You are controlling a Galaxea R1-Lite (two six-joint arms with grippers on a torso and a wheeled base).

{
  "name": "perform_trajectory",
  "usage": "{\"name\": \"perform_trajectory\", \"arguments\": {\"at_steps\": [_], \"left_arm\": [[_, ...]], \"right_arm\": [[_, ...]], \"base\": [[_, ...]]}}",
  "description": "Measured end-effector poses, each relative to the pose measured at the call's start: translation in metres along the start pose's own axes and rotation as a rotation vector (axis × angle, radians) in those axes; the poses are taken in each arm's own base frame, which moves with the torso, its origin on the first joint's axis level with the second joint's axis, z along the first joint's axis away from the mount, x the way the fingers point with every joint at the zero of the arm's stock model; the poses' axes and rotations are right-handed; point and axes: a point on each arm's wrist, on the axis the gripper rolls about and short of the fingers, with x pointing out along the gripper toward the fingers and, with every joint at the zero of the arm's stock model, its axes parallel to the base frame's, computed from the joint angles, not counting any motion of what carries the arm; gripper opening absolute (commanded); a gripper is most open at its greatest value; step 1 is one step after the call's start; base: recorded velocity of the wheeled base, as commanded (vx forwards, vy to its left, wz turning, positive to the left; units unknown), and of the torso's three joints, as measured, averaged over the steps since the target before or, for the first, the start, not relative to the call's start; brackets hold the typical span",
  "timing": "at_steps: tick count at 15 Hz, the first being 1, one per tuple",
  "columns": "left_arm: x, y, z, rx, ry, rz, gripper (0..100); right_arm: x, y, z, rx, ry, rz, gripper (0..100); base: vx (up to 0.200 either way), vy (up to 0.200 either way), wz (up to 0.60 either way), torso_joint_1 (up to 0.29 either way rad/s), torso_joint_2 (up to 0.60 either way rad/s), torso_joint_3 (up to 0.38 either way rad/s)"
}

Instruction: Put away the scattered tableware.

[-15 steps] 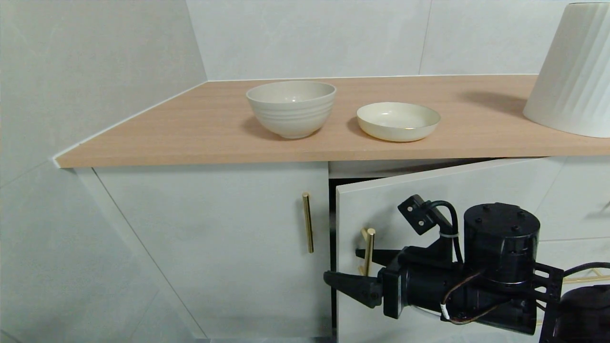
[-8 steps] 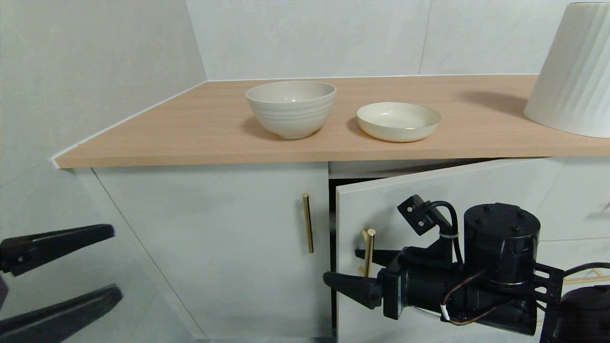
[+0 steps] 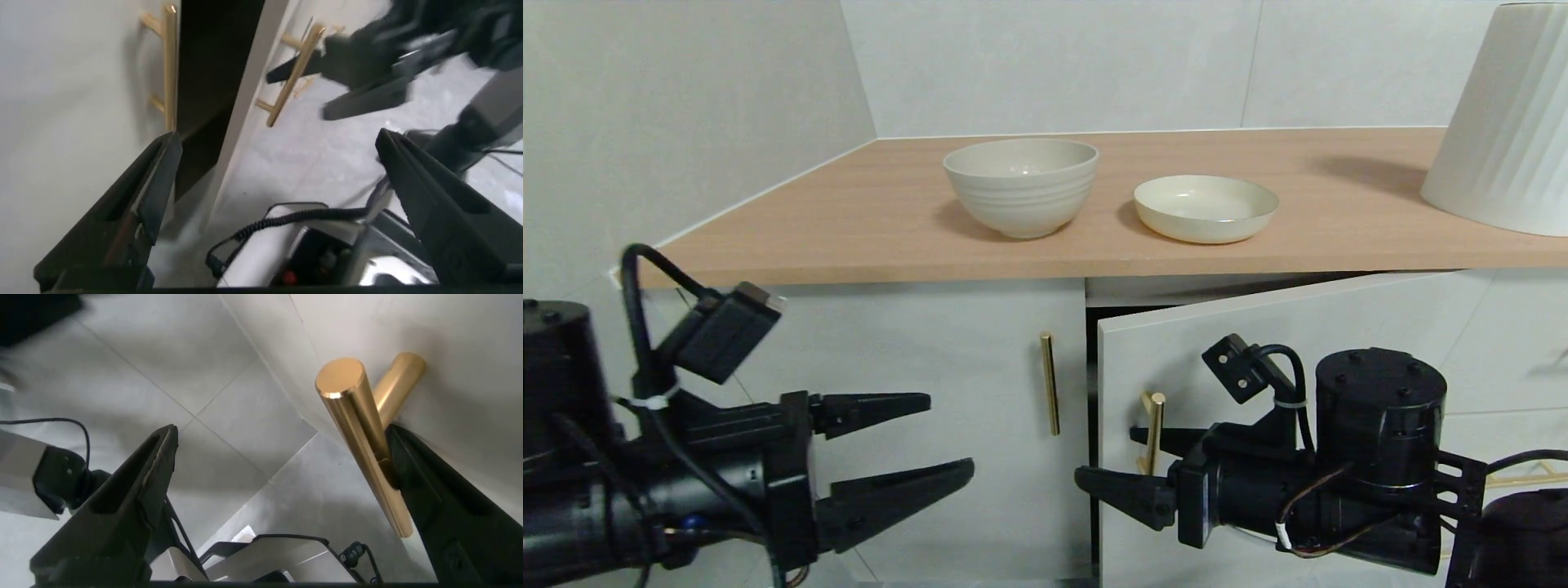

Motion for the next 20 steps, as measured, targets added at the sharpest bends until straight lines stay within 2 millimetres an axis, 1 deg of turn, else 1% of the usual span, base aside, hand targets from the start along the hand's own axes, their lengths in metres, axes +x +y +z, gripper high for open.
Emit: {"name": "perform_trajectory", "arguments": {"at_steps": [2,5,11,13,14,17,20], "left_arm": [[0.020,0.009,-0.017,-0.012,0.029,-0.008,100],[0.039,0.016,-0.038,-0.046,0.102,-0.011,100],[0.065,0.029,-0.059,-0.025,0.084,-0.004,100],[0.072,0.033,-0.067,-0.027,0.088,0.023,100],[0.075,0.035,-0.071,-0.031,0.097,0.044,0],[0.080,0.035,-0.078,-0.039,0.121,0.054,0],[0.085,0.037,-0.075,-0.036,0.067,0.045,0]], "right_arm": [[0.000,0.000,0.000,0.000,0.001,0.000,100],[0.000,0.000,-0.001,0.000,0.002,0.000,100],[0.002,-0.001,-0.002,0.002,0.007,-0.002,100],[0.002,-0.002,-0.003,0.003,0.009,-0.004,100],[0.003,-0.002,-0.003,0.004,0.011,-0.005,100],[0.003,-0.003,-0.004,0.006,0.016,-0.007,100],[0.003,-0.003,-0.005,0.008,0.020,-0.009,100]], "base": [[0.000,0.000,0.00,0.000,0.00,0.000],[0.000,0.000,0.00,0.000,0.00,0.000],[0.000,0.000,0.00,0.000,0.00,0.000],[0.000,0.000,0.00,0.000,0.00,0.000],[0.000,0.000,0.00,0.000,0.00,0.000],[0.000,0.000,0.00,0.000,0.00,0.000],[0.000,0.000,0.00,0.000,0.00,0.000]]}}
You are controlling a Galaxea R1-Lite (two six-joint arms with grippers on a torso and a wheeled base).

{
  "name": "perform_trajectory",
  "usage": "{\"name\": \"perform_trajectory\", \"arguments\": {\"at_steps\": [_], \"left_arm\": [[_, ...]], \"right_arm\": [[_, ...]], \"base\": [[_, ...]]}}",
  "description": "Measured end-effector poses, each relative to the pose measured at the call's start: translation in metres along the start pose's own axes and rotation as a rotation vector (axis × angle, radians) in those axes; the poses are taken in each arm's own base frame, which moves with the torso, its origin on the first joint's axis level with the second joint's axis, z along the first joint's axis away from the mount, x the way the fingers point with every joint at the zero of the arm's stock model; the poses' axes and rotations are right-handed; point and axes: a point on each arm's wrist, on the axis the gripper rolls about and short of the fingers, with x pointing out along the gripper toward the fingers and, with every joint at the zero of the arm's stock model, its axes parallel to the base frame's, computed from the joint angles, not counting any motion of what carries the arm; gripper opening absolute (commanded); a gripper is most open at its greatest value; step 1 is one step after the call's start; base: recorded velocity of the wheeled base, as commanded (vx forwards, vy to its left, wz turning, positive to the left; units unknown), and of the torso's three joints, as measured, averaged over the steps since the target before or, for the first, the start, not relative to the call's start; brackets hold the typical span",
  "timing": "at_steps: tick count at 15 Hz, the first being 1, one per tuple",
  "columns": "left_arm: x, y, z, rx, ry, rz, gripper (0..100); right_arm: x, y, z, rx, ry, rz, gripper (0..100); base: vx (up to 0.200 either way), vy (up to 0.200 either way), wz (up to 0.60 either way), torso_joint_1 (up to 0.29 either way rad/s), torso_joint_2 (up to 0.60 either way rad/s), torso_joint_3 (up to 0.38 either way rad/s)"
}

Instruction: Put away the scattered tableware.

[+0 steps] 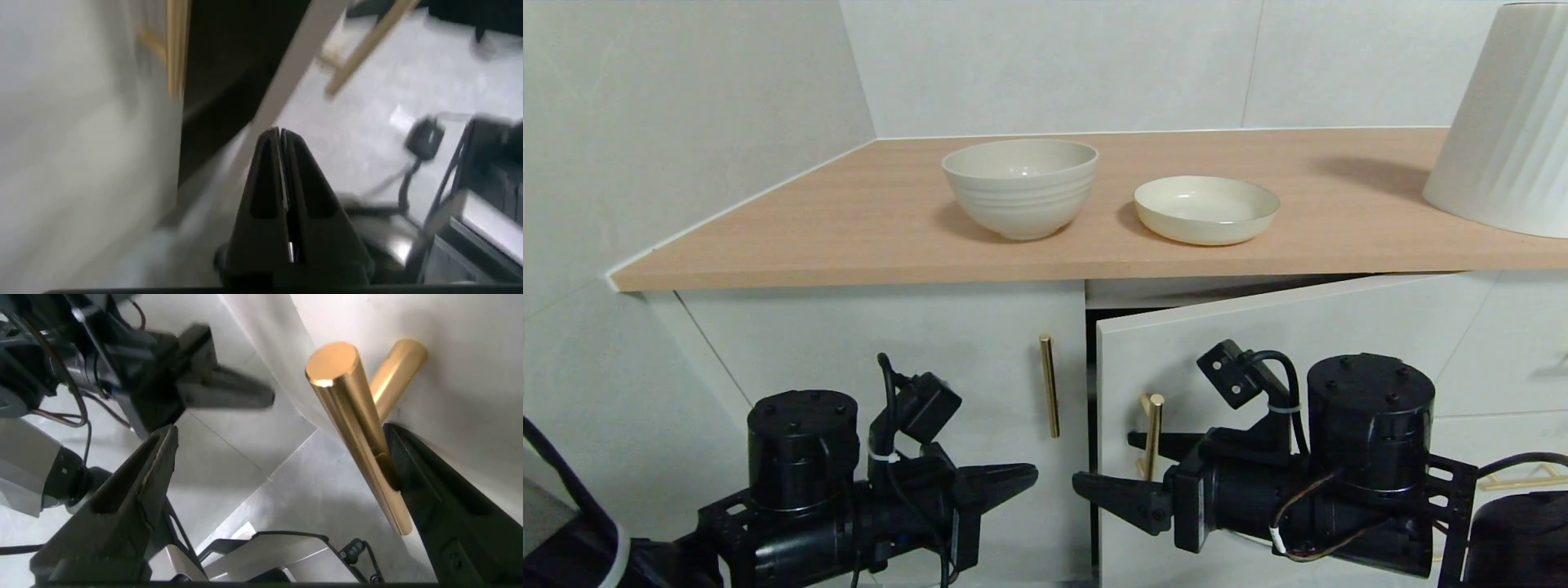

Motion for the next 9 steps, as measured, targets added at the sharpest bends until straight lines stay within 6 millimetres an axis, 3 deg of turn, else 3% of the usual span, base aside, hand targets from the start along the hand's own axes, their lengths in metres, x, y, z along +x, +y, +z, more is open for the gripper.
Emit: {"name": "perform_trajectory", "arguments": {"at_steps": [5,9], "left_arm": [[0.013,0.005,0.009,0.013,-0.162,-0.033,0],[0.036,0.011,0.016,0.028,-0.207,-0.054,0]], "right_arm": [[0.001,0.000,-0.001,0.000,0.003,-0.002,100],[0.000,0.000,0.001,-0.007,-0.020,0.006,100]], "base": [[0.000,0.000,0.00,0.000,0.00,0.000],[0.000,0.000,0.00,0.000,0.00,0.000]]}}
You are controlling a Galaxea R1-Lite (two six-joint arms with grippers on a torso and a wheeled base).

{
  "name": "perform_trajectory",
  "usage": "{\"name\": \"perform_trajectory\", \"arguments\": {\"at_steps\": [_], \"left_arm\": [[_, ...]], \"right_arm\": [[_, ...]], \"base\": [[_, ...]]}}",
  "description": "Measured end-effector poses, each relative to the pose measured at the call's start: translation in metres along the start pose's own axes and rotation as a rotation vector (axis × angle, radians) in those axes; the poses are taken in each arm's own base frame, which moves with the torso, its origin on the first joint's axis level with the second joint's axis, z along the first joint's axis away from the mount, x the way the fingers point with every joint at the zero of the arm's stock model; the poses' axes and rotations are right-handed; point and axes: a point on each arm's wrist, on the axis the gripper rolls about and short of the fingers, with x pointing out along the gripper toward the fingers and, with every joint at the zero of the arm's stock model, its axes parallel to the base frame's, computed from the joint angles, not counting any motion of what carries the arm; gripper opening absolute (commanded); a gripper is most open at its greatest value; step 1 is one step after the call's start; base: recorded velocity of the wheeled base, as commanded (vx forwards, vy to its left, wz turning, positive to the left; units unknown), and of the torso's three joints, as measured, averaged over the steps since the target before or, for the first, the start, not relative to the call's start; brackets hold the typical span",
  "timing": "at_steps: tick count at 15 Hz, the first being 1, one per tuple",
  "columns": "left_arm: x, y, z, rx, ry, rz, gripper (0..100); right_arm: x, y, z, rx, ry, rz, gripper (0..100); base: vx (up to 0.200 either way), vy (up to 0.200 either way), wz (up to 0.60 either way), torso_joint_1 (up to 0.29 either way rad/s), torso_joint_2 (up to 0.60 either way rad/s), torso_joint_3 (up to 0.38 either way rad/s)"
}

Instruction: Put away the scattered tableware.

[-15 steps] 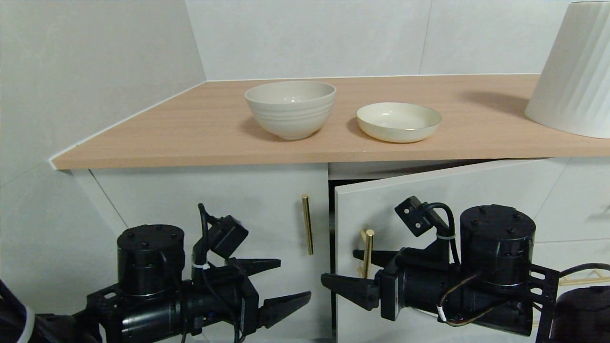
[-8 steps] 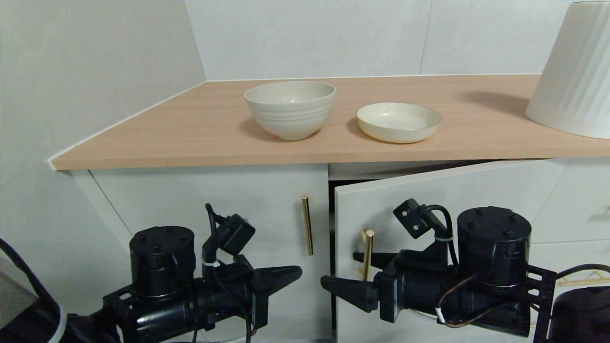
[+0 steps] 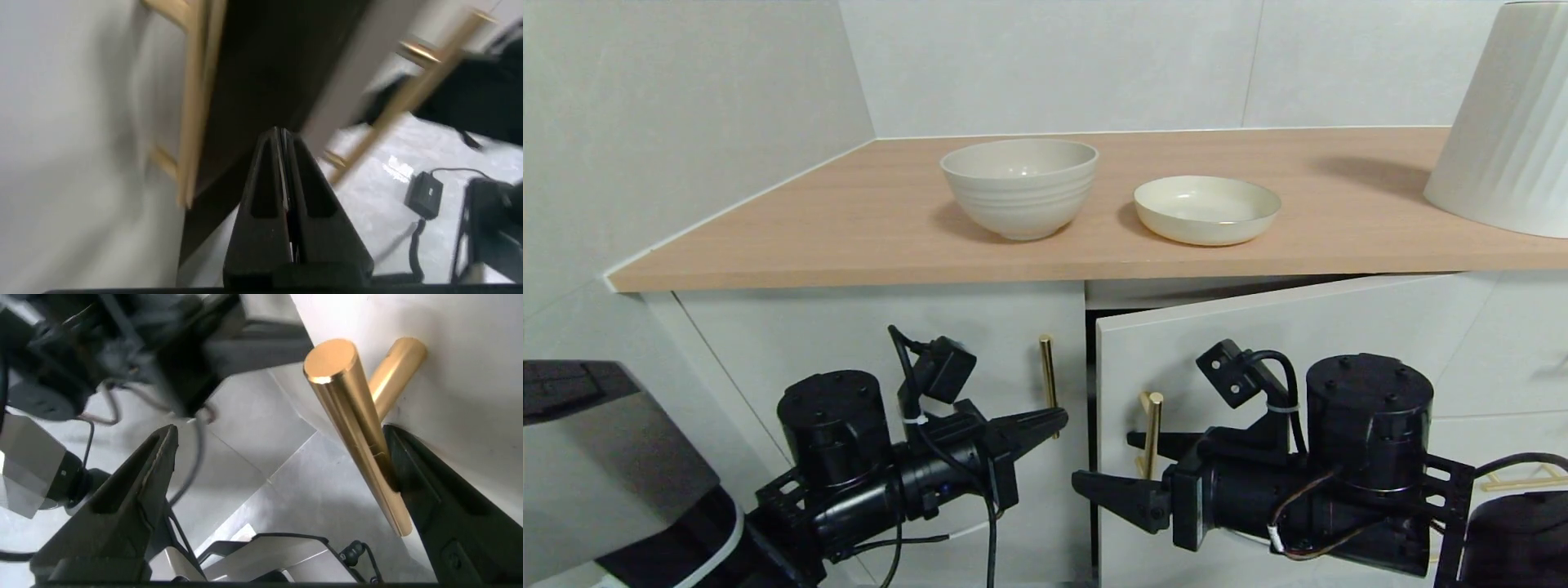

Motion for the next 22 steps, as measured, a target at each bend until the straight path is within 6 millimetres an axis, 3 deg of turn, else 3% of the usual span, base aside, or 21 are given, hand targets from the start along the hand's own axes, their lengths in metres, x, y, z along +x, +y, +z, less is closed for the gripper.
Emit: {"name": "perform_trajectory", "arguments": {"at_steps": [3,8,18,22], "left_arm": [[0.021,0.009,0.006,-0.004,0.011,-0.002,0],[0.037,0.017,-0.003,0.011,-0.004,-0.006,0],[0.062,-0.003,-0.017,0.042,-0.044,-0.103,0],[0.067,-0.006,-0.015,0.044,-0.052,-0.120,0]], "right_arm": [[-0.001,0.001,0.001,-0.002,-0.006,0.003,100],[-0.002,0.001,0.000,-0.006,-0.007,0.004,100],[-0.021,0.002,-0.005,-0.029,0.005,-0.018,100],[-0.036,-0.009,-0.003,-0.069,-0.009,-0.071,100]], "base": [[0.000,0.000,0.00,0.000,0.00,0.000],[0.000,0.000,0.00,0.000,0.00,0.000],[0.000,0.000,0.00,0.000,0.00,0.000],[0.000,0.000,0.00,0.000,0.00,0.000]]}}
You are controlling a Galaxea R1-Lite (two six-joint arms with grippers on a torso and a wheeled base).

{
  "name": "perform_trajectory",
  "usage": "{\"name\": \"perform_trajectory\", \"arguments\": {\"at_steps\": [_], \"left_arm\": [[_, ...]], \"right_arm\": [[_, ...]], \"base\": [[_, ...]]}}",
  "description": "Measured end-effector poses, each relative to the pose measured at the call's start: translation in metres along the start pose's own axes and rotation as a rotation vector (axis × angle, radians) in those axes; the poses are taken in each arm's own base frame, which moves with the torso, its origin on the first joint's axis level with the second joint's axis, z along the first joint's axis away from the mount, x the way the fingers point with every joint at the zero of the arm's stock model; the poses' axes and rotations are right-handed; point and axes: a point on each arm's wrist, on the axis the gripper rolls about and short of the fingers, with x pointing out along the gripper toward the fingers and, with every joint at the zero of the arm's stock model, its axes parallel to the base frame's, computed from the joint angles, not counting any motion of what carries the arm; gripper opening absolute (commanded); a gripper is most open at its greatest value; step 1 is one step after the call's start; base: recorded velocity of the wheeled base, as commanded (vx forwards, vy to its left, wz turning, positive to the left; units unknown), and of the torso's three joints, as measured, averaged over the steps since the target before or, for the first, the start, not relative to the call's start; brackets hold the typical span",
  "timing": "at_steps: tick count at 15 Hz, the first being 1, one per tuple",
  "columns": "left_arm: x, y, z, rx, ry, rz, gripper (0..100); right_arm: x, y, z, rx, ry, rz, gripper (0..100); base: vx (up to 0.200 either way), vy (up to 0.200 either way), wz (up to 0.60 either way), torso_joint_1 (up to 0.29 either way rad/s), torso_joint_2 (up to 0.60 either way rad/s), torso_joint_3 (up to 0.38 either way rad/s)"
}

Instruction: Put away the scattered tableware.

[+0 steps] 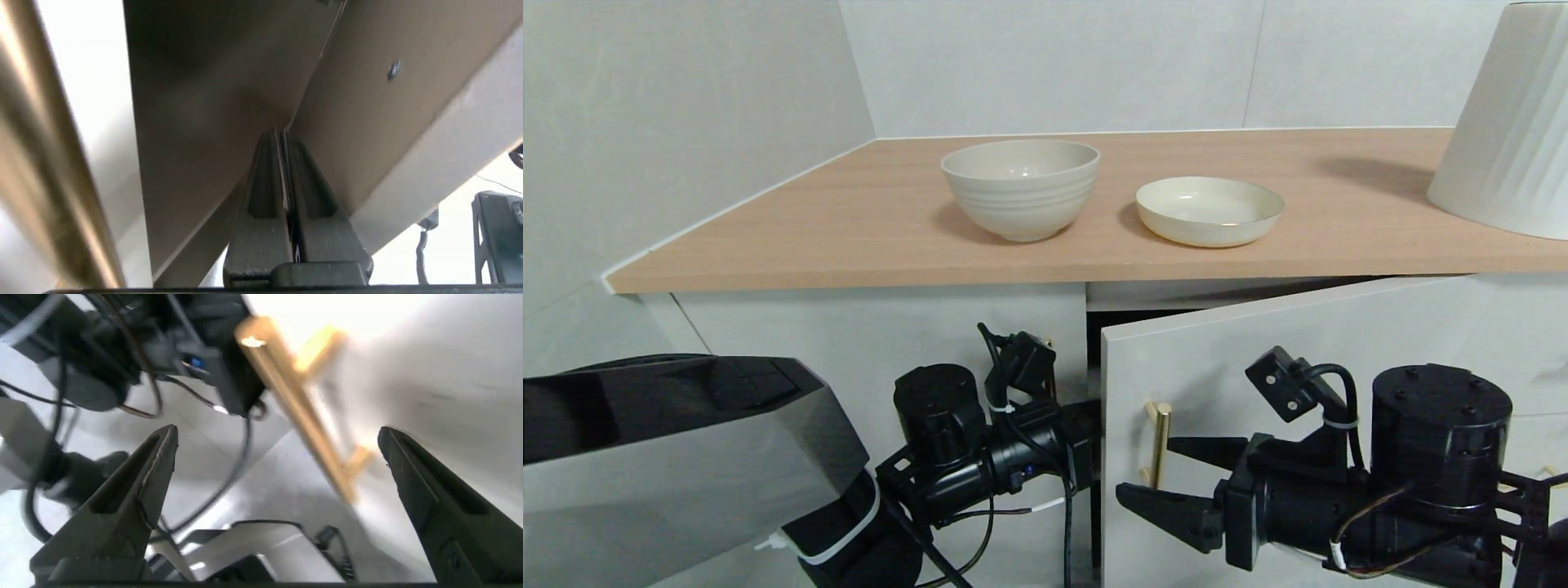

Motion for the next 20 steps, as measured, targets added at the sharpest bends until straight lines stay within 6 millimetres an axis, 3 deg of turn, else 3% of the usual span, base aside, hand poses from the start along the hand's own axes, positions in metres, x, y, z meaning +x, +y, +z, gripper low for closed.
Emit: {"name": "perform_trajectory", "arguments": {"at_steps": [10,17,20], "left_arm": [[-0.001,-0.006,0.003,0.003,-0.005,-0.018,0],[0.003,-0.010,0.004,-0.001,0.003,-0.030,0],[0.005,-0.009,0.004,-0.006,0.012,-0.024,0]], "right_arm": [[-0.065,0.016,-0.010,0.009,0.095,-0.025,100],[-0.075,0.021,-0.013,0.002,0.089,-0.007,100],[-0.075,0.021,-0.014,0.002,0.092,-0.006,100]], "base": [[0.000,0.000,0.00,0.000,0.00,0.000],[-0.171,0.000,0.00,-0.001,0.00,-0.003],[0.000,0.000,0.00,0.000,0.00,0.000]]}}
